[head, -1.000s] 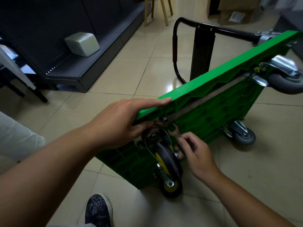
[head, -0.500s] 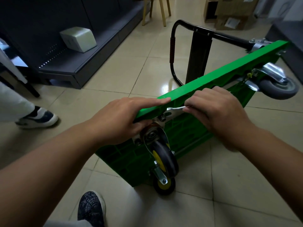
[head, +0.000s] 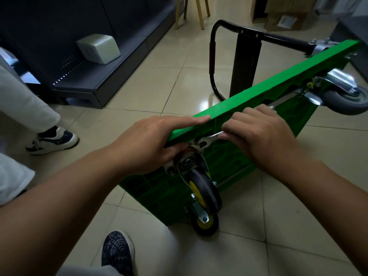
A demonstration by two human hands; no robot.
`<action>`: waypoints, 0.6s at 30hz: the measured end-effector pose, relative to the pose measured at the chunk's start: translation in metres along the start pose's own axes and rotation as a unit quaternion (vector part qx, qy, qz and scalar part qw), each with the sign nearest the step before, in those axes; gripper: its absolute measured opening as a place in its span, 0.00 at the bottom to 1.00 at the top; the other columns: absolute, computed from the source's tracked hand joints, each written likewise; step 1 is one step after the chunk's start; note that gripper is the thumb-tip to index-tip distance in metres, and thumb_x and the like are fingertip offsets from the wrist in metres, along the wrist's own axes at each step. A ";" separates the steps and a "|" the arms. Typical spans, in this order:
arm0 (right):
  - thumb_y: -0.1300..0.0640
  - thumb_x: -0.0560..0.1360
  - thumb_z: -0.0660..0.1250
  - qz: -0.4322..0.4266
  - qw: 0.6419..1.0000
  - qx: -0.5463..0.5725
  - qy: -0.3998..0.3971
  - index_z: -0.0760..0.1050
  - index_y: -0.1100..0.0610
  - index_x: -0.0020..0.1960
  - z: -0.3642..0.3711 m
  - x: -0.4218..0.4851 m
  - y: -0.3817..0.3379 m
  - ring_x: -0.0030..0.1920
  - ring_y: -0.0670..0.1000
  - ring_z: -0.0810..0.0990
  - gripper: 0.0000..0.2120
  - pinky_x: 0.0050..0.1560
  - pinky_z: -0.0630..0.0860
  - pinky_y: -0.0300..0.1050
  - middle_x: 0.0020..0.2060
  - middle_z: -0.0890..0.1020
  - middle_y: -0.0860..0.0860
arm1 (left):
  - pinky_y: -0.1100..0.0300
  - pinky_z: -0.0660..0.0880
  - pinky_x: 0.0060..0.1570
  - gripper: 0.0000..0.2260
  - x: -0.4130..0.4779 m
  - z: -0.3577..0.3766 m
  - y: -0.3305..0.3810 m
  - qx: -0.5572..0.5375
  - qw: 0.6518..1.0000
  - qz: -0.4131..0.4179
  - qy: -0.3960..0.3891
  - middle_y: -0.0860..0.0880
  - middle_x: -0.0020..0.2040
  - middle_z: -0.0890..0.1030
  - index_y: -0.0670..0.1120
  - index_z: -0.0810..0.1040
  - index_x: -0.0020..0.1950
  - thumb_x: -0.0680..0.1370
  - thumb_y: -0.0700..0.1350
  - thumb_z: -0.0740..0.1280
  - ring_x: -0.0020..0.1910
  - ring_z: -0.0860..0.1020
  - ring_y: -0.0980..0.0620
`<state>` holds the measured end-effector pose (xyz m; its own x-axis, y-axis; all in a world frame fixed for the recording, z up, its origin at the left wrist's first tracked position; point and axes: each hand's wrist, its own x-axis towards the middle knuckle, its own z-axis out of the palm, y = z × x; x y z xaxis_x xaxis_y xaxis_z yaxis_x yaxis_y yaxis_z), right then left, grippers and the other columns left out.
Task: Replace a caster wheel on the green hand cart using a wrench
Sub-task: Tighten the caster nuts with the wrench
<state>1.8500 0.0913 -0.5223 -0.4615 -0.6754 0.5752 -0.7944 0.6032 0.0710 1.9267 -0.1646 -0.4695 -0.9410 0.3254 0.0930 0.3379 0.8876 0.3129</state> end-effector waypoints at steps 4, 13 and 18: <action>0.49 0.83 0.62 0.020 0.998 0.062 -0.001 0.81 0.59 0.47 0.009 -0.005 0.002 0.37 0.57 0.77 0.16 0.41 0.73 0.54 0.39 0.81 0.54 | 0.48 0.80 0.53 0.34 0.000 -0.001 0.001 -0.007 1.000 -0.003 -0.007 0.62 0.74 0.73 0.76 0.59 0.76 0.80 0.49 0.71 0.55 0.82 0.51; 0.48 0.83 0.62 0.027 0.995 0.094 -0.003 0.80 0.57 0.47 0.020 -0.003 0.006 0.37 0.54 0.76 0.14 0.42 0.72 0.50 0.39 0.81 0.52 | 0.45 0.80 0.54 0.34 0.000 0.000 0.001 -0.005 1.000 -0.004 -0.010 0.60 0.74 0.75 0.76 0.59 0.76 0.79 0.49 0.71 0.55 0.83 0.47; 0.54 0.80 0.67 0.273 0.864 0.421 -0.042 0.81 0.55 0.46 0.052 -0.022 -0.030 0.40 0.45 0.80 0.08 0.42 0.76 0.45 0.38 0.83 0.51 | 0.45 0.81 0.56 0.34 0.000 0.000 0.001 -0.008 1.000 -0.002 -0.005 0.63 0.73 0.73 0.78 0.58 0.75 0.79 0.51 0.70 0.56 0.83 0.48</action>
<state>1.8635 0.0665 -0.5795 -0.8567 -0.4375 0.2731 -0.4396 0.3424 -0.8303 1.9272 -0.1635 -0.4693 -0.9423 0.3246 0.0816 0.3329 0.8840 0.3283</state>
